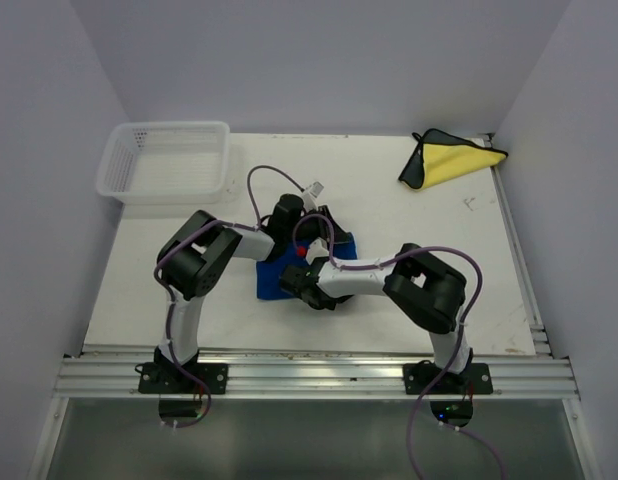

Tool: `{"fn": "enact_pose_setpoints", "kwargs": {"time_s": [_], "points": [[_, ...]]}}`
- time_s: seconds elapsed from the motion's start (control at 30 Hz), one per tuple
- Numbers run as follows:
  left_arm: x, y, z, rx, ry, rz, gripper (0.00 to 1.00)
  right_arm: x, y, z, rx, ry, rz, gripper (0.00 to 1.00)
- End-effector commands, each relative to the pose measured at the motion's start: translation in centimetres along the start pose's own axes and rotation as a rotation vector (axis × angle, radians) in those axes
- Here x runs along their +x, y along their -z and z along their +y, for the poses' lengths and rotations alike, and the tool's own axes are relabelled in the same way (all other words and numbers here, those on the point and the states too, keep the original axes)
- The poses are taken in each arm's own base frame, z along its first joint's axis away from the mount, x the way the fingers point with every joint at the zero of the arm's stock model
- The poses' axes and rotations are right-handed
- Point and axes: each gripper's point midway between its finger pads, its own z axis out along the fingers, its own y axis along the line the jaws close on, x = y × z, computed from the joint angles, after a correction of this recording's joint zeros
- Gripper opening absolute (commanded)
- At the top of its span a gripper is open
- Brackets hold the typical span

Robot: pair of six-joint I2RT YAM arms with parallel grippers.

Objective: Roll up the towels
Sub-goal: Roll the towel

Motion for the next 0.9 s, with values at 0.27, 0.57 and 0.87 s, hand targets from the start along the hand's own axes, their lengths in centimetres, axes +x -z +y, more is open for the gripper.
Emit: {"fn": "enact_pose_setpoints", "kwargs": {"time_s": [0.27, 0.57, 0.87], "points": [[0.2, 0.9, -4.6, 0.108, -0.079, 0.041, 0.33, -1.4, -0.3, 1.4, -0.016, -0.053, -0.014, 0.00], [-1.0, 2.2, -6.1, 0.112, -0.081, 0.030, 0.32, -1.2, -0.5, 1.5, -0.003, -0.045, -0.006, 0.00], [0.2, 2.0, -9.1, 0.330, -0.071, 0.064, 0.31, -1.2, -0.4, 1.2, -0.002, -0.064, -0.015, 0.00]]}}
